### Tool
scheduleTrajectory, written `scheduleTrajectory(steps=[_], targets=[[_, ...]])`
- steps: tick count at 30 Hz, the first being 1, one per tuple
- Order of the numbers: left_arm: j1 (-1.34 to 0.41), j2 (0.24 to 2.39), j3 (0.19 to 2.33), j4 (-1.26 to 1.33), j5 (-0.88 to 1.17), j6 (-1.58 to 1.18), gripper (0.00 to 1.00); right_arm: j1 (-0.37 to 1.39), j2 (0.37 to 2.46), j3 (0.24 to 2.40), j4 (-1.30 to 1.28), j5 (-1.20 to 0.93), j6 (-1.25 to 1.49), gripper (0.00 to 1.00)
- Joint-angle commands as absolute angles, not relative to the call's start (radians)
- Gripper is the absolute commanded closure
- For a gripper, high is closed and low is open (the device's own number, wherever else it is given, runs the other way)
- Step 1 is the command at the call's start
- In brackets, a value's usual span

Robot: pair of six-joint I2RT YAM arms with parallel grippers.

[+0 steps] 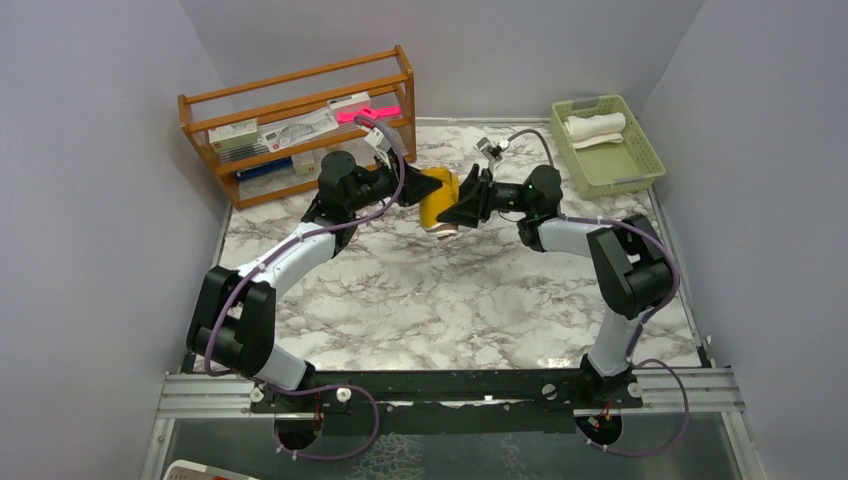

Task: Roll the towels
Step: Pick up the towel at the center of the board.

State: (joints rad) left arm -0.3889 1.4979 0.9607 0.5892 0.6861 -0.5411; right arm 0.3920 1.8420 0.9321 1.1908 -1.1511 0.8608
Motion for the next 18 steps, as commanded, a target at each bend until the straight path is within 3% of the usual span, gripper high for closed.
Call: scheduleTrajectory(steps=[1,5,11,13,15,18], targets=[[-0.393,1.435,0.933,0.546,0.548,-0.437,1.00,0.422,1.773,1.001,0.810,-1.103,0.622,0.52],[-0.408,1.420,0.905,0.539,0.501,-0.400,1.00,0.443,1.768,1.063,0.642,-1.054,0.539,0.54],[-0.426,1.418,0.888,0.537,0.456,-0.374,1.00,0.469,1.817,1.162,0.537,-1.059,0.537,0.81],[-0.427,1.422,0.892,0.537,0.451,-0.380,1.00,0.476,1.828,1.192,0.505,-1.054,0.531,0.94],[-0.428,1.422,0.898,0.537,0.431,-0.393,0.92,0.477,1.839,1.212,0.464,-1.033,0.531,0.99],[-0.419,1.405,0.919,0.528,0.382,-0.424,0.63,0.472,1.821,1.219,0.436,-0.994,0.508,0.99]])
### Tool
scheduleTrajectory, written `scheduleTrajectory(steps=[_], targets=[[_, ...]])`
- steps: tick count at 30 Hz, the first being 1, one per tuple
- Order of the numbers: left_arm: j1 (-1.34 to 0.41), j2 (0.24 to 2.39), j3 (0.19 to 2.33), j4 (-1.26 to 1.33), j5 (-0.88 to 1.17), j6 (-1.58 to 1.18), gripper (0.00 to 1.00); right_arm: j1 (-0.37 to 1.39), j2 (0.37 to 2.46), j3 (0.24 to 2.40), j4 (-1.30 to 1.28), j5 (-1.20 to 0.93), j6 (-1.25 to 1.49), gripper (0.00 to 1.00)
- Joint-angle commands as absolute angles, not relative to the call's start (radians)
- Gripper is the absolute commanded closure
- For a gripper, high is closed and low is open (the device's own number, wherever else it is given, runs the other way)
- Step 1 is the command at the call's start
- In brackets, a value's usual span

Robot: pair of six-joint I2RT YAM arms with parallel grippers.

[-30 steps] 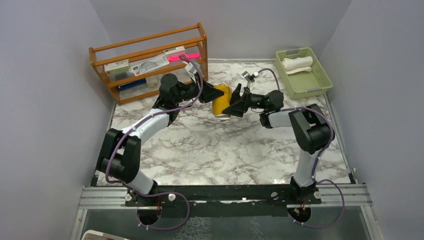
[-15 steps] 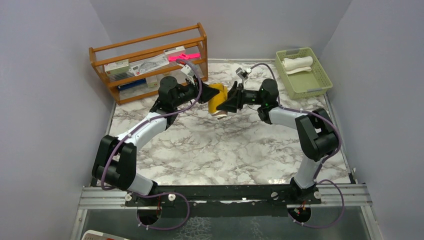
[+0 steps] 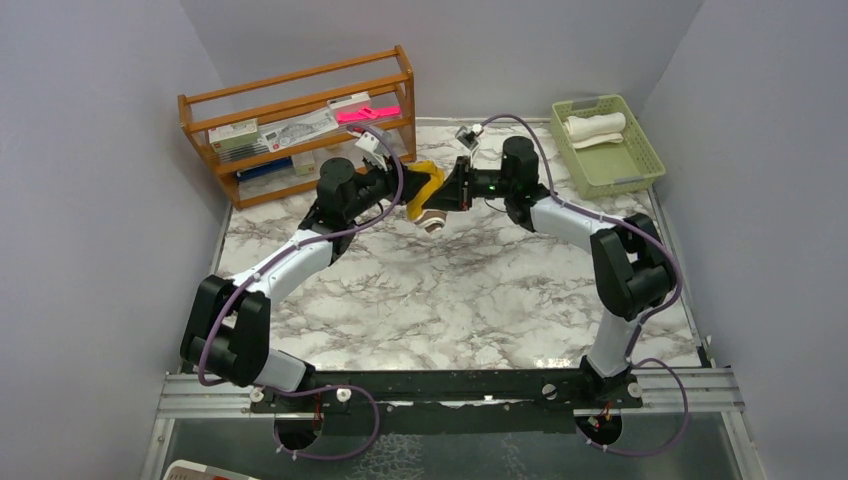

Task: Roll the towels
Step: Pick up the towel at the center of the board, then place the towel in the bin.

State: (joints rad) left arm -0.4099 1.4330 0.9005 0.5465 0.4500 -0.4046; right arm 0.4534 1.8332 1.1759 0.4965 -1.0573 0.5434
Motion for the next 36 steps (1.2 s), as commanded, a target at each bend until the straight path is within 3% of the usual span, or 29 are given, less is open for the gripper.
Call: scheduleTrajectory(steps=[1,4,6,14,21,28,33,36], targets=[[-0.408,1.400,0.932,0.518,0.378,-0.437,0.50,0.465,1.804,1.209,0.444,-0.972,0.505,0.99],[-0.336,1.398,1.022,0.422,0.398,-0.499,0.10,0.404,1.722,1.133,0.510,-0.855,0.530,0.99],[-0.258,1.409,1.082,0.371,0.453,-0.550,0.02,0.318,1.670,1.065,0.599,-0.777,0.605,0.99],[-0.181,1.431,1.202,0.234,0.535,-0.518,0.01,-0.054,1.646,0.786,1.106,-0.380,0.990,0.99],[-0.181,1.416,1.214,0.142,0.577,-0.458,0.01,-0.221,1.800,0.845,1.166,-0.268,1.054,0.99],[-0.181,1.434,1.194,0.145,0.598,-0.467,0.01,-0.300,1.956,1.083,0.817,-0.216,1.069,0.99],[-0.181,1.453,1.194,0.143,0.601,-0.467,0.01,-0.306,2.090,1.415,0.356,-0.191,0.988,0.99],[-0.181,1.459,1.188,0.148,0.601,-0.469,0.01,-0.306,2.161,1.525,0.254,-0.227,0.952,0.99]])
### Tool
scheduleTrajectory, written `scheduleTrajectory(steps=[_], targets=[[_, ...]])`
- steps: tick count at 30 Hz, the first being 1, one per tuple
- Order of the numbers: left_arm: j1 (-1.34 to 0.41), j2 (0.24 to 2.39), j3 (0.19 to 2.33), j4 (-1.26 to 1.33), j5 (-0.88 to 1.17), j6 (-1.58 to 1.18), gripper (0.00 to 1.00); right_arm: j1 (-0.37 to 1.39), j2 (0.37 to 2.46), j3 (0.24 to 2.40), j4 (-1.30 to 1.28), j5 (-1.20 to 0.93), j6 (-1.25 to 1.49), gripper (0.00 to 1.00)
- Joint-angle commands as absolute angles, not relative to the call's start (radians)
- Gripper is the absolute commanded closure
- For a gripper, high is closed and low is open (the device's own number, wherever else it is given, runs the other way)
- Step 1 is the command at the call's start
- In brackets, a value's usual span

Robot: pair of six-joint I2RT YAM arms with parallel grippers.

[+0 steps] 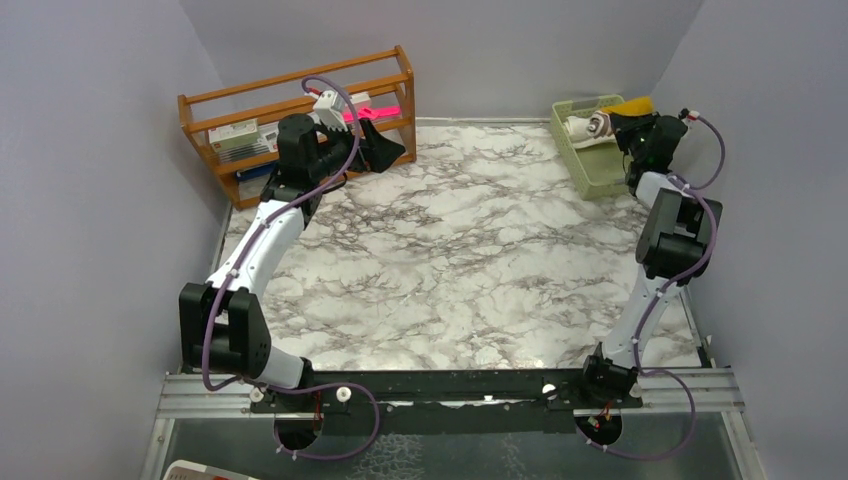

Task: Roll the towels
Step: Place the towel in the bin.

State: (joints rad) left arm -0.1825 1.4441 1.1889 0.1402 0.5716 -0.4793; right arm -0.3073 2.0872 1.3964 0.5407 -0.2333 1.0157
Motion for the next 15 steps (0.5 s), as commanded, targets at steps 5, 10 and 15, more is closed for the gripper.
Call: scheduleTrajectory(steps=[5,10,15], targets=[[-0.181,1.469,1.182,0.143,0.603,-0.467,0.01,-0.305,2.246,1.642,0.090,-0.236,0.970,0.99],[-0.181,1.483,1.171,0.147,0.606,-0.471,0.01,-0.305,2.281,1.644,0.049,-0.248,1.000,0.99],[-0.181,1.491,1.142,0.170,0.614,-0.478,0.01,-0.305,2.334,1.683,0.064,-0.293,1.007,0.99]])
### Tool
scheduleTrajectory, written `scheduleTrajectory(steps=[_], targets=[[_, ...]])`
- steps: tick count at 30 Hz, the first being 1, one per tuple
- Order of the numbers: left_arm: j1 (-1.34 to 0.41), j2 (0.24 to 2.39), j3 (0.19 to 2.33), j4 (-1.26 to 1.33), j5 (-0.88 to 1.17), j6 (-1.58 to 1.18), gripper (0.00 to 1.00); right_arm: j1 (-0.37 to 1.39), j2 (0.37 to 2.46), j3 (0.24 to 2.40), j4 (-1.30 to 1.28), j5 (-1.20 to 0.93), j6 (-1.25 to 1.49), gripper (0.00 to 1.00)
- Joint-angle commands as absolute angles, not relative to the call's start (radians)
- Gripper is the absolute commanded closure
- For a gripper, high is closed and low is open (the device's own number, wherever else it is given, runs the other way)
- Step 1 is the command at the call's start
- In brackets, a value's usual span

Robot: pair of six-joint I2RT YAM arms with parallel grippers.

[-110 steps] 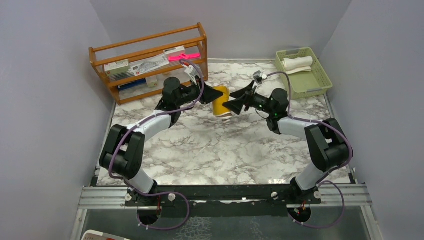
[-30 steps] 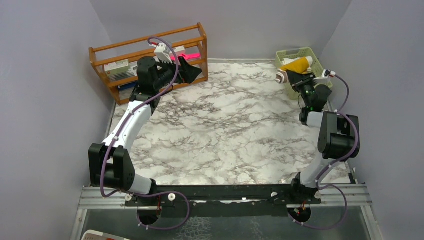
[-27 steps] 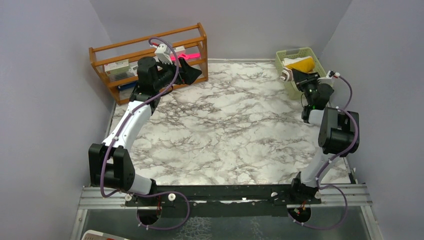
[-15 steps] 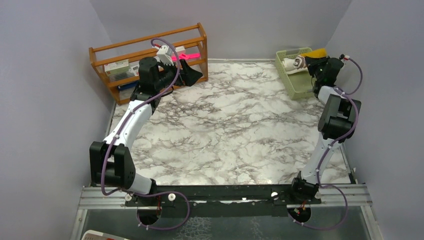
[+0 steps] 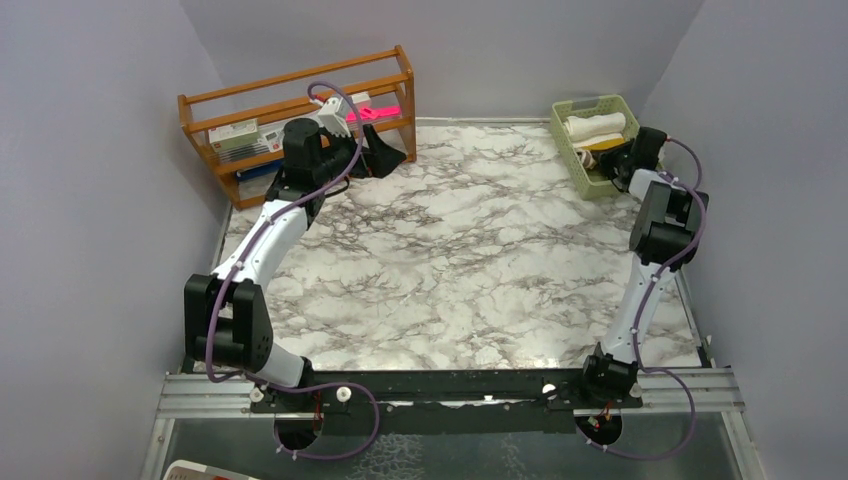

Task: Roll the towels
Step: Place the towel in the bin.

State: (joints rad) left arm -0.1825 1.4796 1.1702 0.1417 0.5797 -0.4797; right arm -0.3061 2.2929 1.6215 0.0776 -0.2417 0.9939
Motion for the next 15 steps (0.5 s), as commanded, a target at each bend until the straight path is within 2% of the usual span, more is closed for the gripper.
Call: scheduleTrajectory(steps=[1,2,4,9,11,12,15], targets=[[-0.181,1.491,1.136,0.174,0.615,-0.478,0.01,-0.305,2.349,1.699,0.070,-0.310,1.010,0.99],[-0.181,1.492,1.131,0.174,0.614,-0.477,0.01,-0.305,2.366,1.718,0.070,-0.326,1.015,0.95],[-0.181,1.492,1.125,0.170,0.613,-0.471,0.01,-0.305,2.394,1.755,0.061,-0.350,1.025,0.79],[-0.181,1.489,1.118,0.142,0.602,-0.442,0.01,-0.301,2.421,1.828,-0.019,-0.331,1.019,0.49],[-0.181,1.493,1.114,0.141,0.602,-0.439,0.01,-0.300,2.418,1.856,-0.061,-0.307,1.005,0.21],[-0.181,1.497,1.113,0.142,0.605,-0.440,0.01,-0.299,2.415,1.867,-0.083,-0.300,1.000,0.14],[-0.181,1.506,1.114,0.148,0.614,-0.442,0.01,-0.299,2.400,1.874,-0.131,-0.299,1.000,0.12]])
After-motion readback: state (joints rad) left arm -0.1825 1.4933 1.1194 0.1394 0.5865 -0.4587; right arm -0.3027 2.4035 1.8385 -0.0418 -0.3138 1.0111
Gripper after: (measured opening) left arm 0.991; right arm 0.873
